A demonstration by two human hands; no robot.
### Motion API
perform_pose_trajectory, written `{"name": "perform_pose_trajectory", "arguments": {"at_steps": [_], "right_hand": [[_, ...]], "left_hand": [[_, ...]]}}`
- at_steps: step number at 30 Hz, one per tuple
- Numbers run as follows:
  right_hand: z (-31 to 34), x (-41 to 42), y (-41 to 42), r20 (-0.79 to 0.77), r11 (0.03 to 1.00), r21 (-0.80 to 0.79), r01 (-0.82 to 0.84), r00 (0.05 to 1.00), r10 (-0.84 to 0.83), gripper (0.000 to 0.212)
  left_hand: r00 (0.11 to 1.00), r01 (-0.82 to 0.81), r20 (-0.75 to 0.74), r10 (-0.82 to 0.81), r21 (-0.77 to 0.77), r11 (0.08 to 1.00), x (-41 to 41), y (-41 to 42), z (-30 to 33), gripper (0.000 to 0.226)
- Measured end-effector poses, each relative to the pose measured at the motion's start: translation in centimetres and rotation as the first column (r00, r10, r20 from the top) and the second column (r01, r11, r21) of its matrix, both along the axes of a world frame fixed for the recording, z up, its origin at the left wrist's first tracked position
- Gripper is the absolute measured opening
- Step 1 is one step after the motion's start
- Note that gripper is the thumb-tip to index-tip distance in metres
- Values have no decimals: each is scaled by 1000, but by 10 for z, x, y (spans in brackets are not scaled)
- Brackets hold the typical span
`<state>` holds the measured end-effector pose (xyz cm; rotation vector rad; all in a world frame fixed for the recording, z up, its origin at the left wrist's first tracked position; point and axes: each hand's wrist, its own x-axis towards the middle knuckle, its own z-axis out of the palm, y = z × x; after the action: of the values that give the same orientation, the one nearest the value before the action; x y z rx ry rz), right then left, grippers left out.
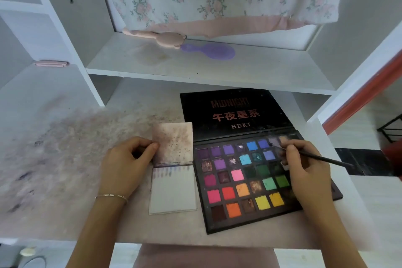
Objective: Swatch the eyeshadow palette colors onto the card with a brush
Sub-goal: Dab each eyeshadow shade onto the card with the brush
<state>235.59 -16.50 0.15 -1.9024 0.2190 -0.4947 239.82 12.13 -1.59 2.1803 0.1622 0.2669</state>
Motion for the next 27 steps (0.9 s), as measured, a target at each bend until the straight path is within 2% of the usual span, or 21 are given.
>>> {"name": "perform_pose_trajectory", "arguments": {"at_steps": [9,15,19,23,27], "right_hand": [[-6,-3,-5,-34,982,-187,23,999,-30,33],[-8,-1,-4,-93,976,-216,2,995,-23,29],[-8,-2,-5,-74,981,-192,37,996,-52,28],[-9,-1,-4,-97,977,-213,19,994,-41,19],[-8,-2,-5,-102,980,-198,31,993,-52,27]], "left_hand": [[1000,5,5,-5,-1,1000,0,-1,2,27],[1000,5,4,-5,-1,1000,1,0,1,26],[1000,6,12,-6,2,1000,1,-1,1,27],[1000,2,15,-2,16,1000,1,-1,0,27],[1000,7,17,-7,16,1000,0,-1,0,27]]}}
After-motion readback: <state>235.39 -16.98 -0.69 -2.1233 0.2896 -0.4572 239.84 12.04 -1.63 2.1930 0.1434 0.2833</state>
